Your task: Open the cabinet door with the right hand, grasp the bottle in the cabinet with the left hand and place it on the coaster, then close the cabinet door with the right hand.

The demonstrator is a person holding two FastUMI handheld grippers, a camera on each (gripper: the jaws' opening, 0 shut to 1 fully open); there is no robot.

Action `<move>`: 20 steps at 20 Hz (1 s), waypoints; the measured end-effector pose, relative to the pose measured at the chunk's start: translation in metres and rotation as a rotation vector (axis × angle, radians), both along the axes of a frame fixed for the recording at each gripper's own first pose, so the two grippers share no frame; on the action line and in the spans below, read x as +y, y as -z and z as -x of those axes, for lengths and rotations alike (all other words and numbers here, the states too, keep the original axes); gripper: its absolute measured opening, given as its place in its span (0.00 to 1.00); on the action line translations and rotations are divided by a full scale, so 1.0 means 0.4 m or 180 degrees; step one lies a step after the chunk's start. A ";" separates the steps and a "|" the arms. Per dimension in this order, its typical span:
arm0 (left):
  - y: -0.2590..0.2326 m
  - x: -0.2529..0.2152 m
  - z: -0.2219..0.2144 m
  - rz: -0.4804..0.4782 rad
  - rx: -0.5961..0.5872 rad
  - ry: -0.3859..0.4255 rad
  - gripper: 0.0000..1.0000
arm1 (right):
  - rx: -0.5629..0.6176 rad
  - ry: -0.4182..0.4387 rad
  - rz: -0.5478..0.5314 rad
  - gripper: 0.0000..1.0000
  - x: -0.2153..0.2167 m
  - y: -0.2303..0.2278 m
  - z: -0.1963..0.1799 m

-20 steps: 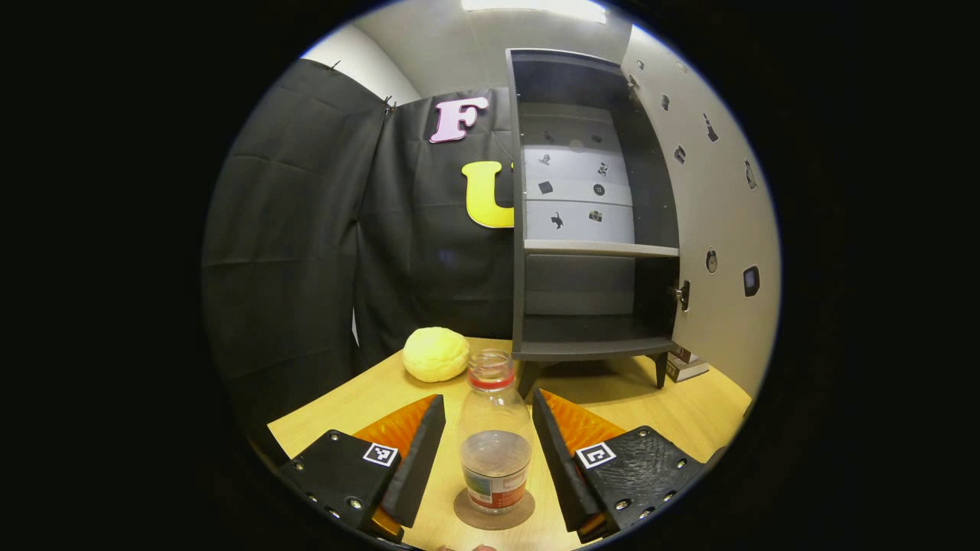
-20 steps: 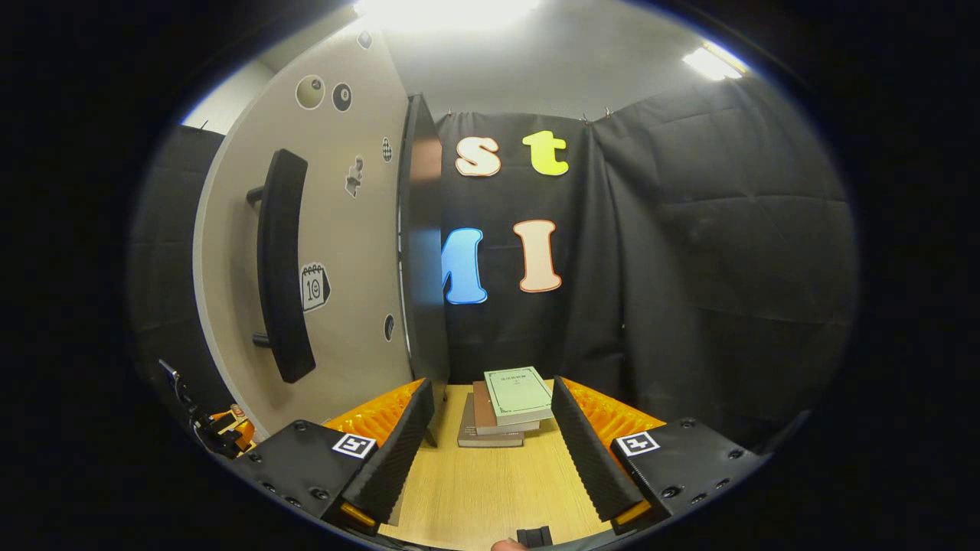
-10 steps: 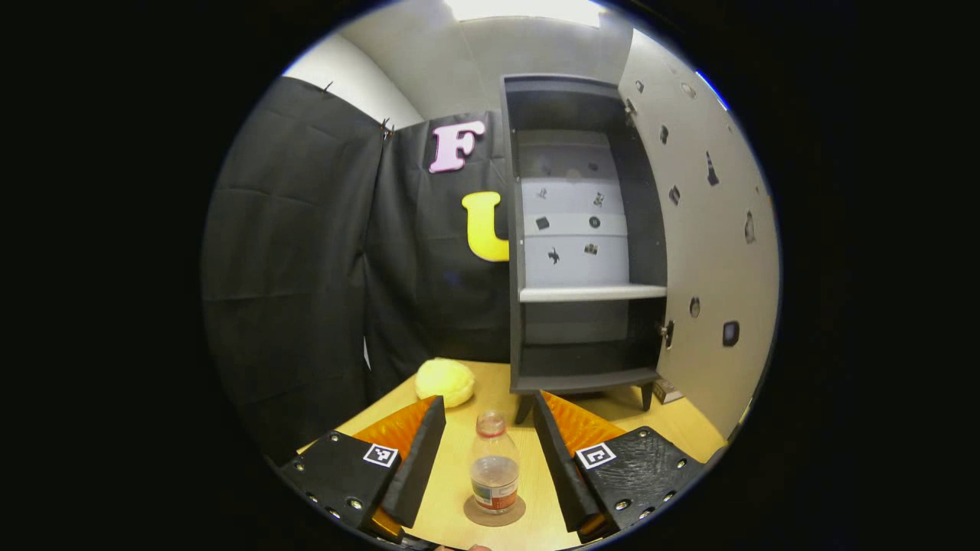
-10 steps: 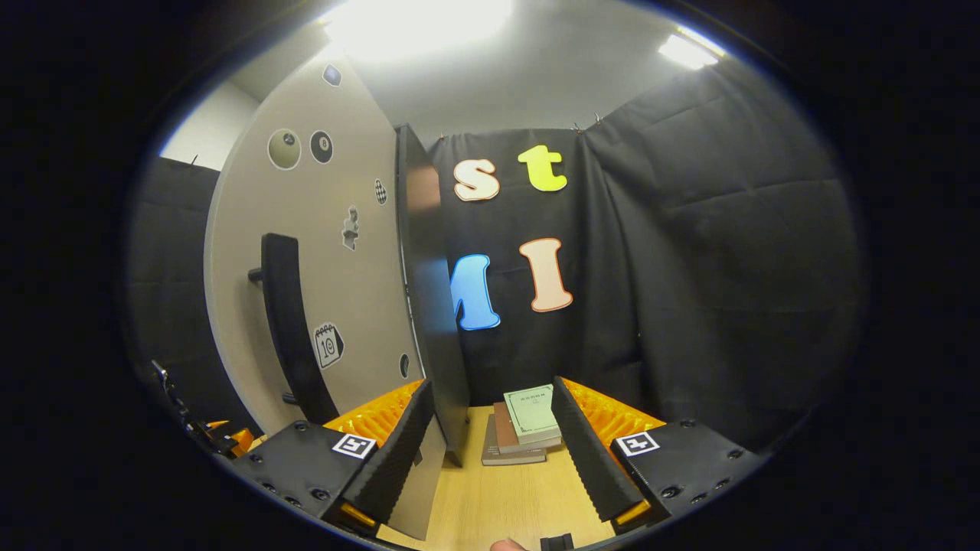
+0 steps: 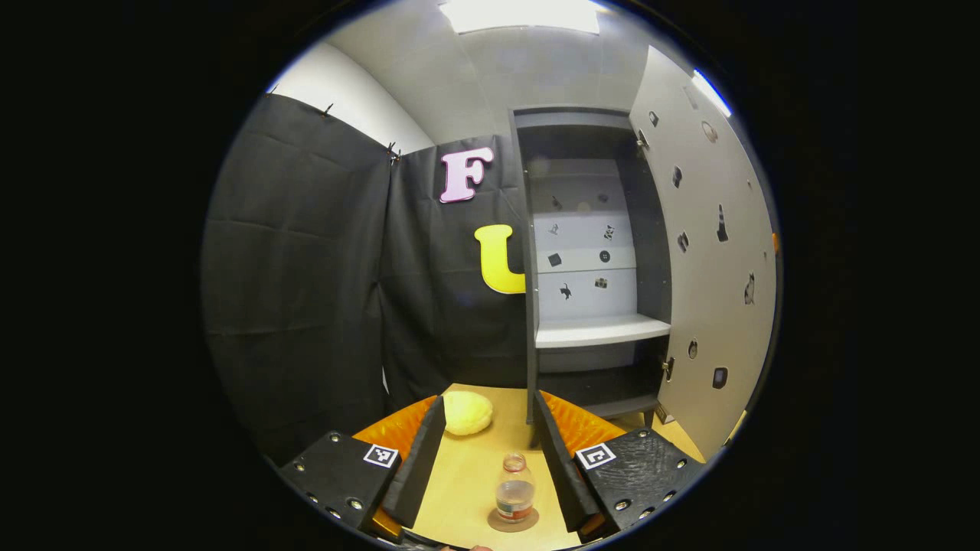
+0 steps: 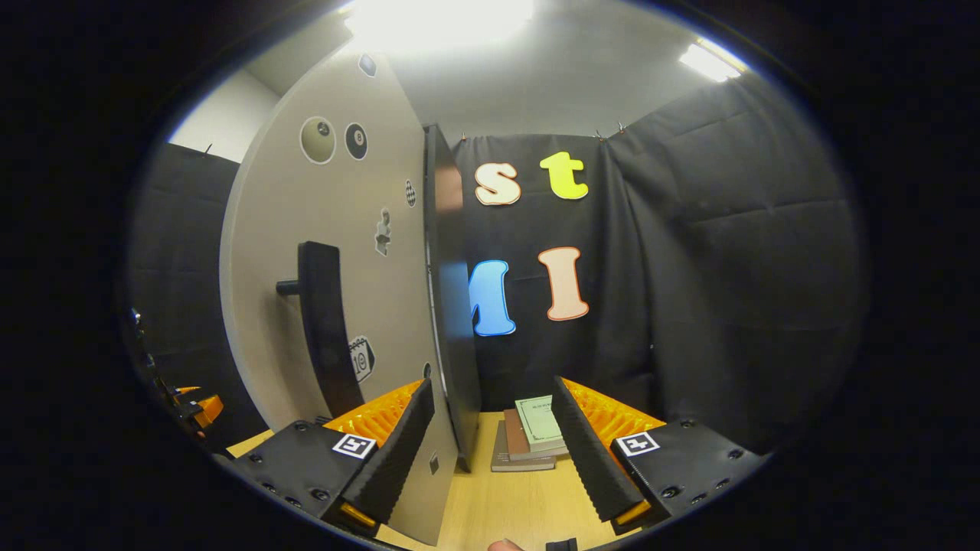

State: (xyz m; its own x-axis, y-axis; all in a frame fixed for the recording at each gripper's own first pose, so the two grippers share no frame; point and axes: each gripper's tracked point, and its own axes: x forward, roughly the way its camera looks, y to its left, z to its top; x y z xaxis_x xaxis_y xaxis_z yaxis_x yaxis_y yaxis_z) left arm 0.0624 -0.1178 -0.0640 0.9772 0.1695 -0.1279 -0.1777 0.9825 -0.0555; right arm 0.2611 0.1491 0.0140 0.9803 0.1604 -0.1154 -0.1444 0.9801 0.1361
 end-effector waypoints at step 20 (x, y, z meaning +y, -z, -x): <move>0.050 0.263 -0.056 0.0217 -0.0041 0.0362 0.64 | 0.0041 0.0172 0.0057 0.92 0.300 -0.008 0.032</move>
